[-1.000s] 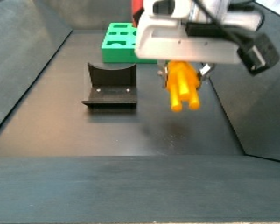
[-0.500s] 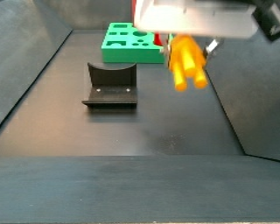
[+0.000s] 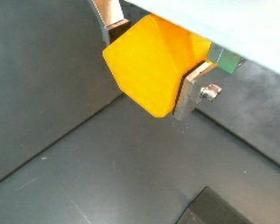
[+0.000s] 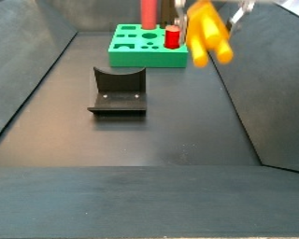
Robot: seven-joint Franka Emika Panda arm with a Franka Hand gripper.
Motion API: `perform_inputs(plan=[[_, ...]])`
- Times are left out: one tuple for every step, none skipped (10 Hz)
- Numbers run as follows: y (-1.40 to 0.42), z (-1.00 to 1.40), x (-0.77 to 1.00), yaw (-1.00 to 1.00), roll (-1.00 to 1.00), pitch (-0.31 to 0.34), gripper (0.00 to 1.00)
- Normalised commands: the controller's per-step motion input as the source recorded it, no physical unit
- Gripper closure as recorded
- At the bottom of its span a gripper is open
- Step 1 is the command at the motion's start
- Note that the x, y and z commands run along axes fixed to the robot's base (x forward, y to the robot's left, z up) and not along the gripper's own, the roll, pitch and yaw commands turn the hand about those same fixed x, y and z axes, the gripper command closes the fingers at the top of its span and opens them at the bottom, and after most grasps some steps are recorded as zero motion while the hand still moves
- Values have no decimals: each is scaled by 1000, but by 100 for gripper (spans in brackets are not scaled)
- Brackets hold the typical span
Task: Pick up the 3 prong object. Move up. Rotate the 3 prong object. Place the 3 prong object on the fixture. Regrasp the 3 prong object. Move to above the board. Insert the 3 prong object.
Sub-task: Place the 3 prong object on the fixture.
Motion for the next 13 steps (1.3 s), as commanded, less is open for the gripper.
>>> perform_inputs(plan=[[-335,130,1000,57,-426,-117,100],[-322,94,1000,55,-417,-105,100],[-274,87,1000,36,-356,-72,100],[-252,80,1000,20,-318,-46,100],[-213,66,1000,-8,-231,11,100],[-199,63,1000,-12,-209,27,100],[-167,55,1000,-14,-167,61,100],[-147,50,1000,-7,-148,81,100],[-121,43,1000,3,-132,98,100],[-107,39,1000,4,-125,104,100],[-78,30,1000,6,-111,106,100],[-63,26,1000,9,-102,114,100],[-43,22,1000,11,-92,129,100]])
